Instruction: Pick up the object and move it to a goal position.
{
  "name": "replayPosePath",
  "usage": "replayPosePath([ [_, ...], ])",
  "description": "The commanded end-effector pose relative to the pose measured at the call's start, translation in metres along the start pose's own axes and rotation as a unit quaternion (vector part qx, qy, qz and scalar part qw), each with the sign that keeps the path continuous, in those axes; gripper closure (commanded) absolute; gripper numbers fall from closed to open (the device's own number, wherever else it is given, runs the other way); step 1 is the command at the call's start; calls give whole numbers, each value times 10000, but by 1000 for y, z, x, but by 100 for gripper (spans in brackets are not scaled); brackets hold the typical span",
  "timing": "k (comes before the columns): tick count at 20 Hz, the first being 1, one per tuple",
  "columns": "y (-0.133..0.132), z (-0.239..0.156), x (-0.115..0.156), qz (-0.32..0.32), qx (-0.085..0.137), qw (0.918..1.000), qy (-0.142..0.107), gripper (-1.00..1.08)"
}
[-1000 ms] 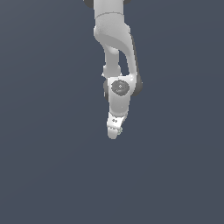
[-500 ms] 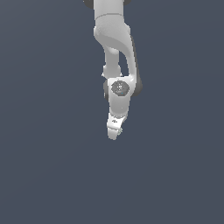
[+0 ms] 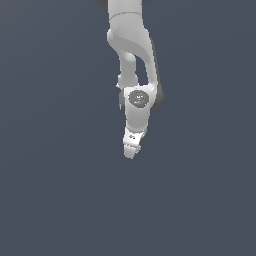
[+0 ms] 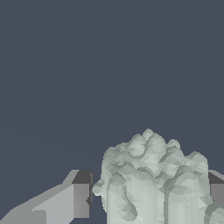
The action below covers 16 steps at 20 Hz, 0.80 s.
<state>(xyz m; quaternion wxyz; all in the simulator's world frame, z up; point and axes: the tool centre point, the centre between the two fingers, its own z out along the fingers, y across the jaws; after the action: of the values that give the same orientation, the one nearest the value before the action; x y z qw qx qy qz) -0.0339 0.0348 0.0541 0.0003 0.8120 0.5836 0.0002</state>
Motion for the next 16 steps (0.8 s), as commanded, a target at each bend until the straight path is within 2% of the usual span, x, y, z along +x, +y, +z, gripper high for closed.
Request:
replayPosePath([
  [1,-3,-8,4,-4,-5,10000,-1,108],
  [8,-20,-48,21,-7,-5,10000,-8,108],
  [16,-50,-123,54,-13,-1,10000,-12,108],
])
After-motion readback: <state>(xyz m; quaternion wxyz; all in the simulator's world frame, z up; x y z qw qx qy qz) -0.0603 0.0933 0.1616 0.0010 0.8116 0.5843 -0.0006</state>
